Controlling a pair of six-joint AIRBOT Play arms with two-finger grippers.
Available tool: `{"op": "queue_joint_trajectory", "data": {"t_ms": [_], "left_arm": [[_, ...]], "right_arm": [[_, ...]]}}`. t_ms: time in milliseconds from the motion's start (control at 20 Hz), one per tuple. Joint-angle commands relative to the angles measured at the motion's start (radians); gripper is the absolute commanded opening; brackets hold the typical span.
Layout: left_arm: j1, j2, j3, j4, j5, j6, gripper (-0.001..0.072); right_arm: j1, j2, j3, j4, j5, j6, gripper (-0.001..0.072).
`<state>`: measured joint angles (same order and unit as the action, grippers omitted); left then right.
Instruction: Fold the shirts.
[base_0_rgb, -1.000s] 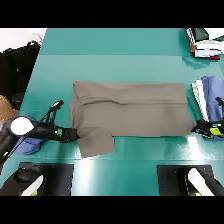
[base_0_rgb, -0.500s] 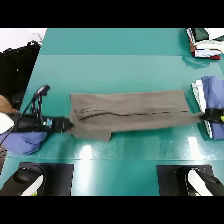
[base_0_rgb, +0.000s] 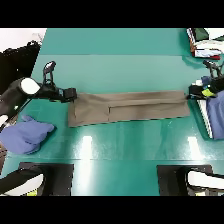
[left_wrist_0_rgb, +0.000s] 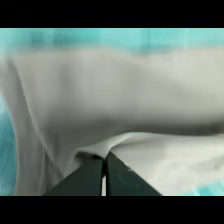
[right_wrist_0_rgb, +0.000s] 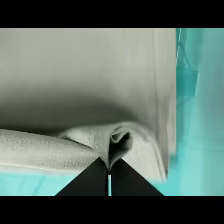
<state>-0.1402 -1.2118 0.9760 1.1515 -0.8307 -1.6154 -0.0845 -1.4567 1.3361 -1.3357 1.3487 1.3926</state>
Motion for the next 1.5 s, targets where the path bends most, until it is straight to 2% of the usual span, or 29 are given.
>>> {"op": "queue_joint_trajectory", "data": {"t_ms": [0, 50, 100, 150, 200, 350, 450, 500, 550, 600, 800, 1000, 1050, 1100, 1150, 1200, 1250, 1350, 1450], "left_arm": [[0.006, -0.103, 0.045, -0.017, 0.13, 0.025, 0.0027], [0.006, -0.107, 0.044, -0.03, 0.15, 0.026, 0.0031], [0.006, -0.107, 0.045, -0.03, 0.159, 0.025, 0.0215], [0.006, -0.106, 0.045, -0.032, 0.157, 0.025, 0.0398], [0.006, -0.104, 0.047, -0.032, 0.147, 0.026, 0.0435], [0.006, -0.102, 0.104, -0.006, 0.021, 0.027, 0.0429], [0.006, -0.1, 0.155, -0.008, -0.087, 0.056, 0.0426], [0.005, -0.1, 0.169, -0.015, -0.117, 0.056, 0.0328], [0.005, -0.1, 0.175, -0.031, -0.129, 0.061, 0.008], [0.001, -0.1, 0.176, -0.047, -0.125, 0.084, 0.0034], [-0.03, -0.107, 0.176, -0.092, -0.092, 0.089, 0.0034], [-0.073, -0.107, 0.176, -0.093, -0.067, 0.086, 0.0025], [-0.088, -0.108, 0.176, -0.094, -0.066, 0.085, 0.0026], [-0.104, -0.108, 0.176, -0.094, -0.063, 0.078, 0.0025], [-0.122, -0.108, 0.176, -0.095, -0.044, 0.069, 0.0025], [-0.138, -0.108, 0.176, -0.098, -0.007, 0.06, 0.0025], [-0.156, -0.108, 0.176, -0.112, 0.042, 0.038, 0.0025], [-0.184, -0.138, 0.201, -0.152, 0.081, 0.034, 0.0025], [-0.22, -0.209, 0.257, -0.166, 0.052, 0.035, 0.0025]], "right_arm": [[-0.006, -0.145, 0.114, 0.117, -0.004, 0.0, 0.0043], [-0.022, -0.171, 0.137, 0.178, -0.005, -0.006, 0.0171], [-0.041, -0.193, 0.156, 0.236, -0.005, -0.008, 0.0323], [-0.057, -0.208, 0.17, 0.278, -0.002, -0.026, 0.0373], [-0.074, -0.215, 0.179, 0.302, 0.009, -0.048, 0.0373], [-0.132, -0.214, 0.177, 0.291, 0.087, -0.11, 0.0375], [-0.189, -0.214, 0.16, 0.291, 0.151, -0.146, 0.0426], [-0.219, -0.214, 0.136, 0.294, 0.154, -0.152, 0.0555], [-0.245, -0.215, 0.107, 0.298, 0.148, -0.168, 0.056], [-0.266, -0.216, 0.074, 0.298, 0.135, -0.19, 0.0559], [-0.284, -0.268, 0.008, 0.301, 0.122, -0.22, 0.0553], [-0.227, -0.333, 0.009, 0.43, 0.101, -0.25, 0.0535], [-0.208, -0.342, 0.009, 0.425, 0.094, -0.251, 0.0421], [-0.195, -0.346, 0.009, 0.426, 0.09, -0.267, 0.0406], [-0.182, -0.346, 0.01, 0.428, 0.089, -0.281, 0.0301], [-0.172, -0.345, 0.017, 0.428, 0.095, -0.298, 0.0124], [-0.166, -0.345, 0.032, 0.428, 0.109, -0.303, 0.0013], [-0.158, -0.33, 0.076, 0.43, 0.152, -0.303, 0.0014], [-0.145, -0.279, 0.12, 0.462, 0.188, -0.301, 0.0014]]}}
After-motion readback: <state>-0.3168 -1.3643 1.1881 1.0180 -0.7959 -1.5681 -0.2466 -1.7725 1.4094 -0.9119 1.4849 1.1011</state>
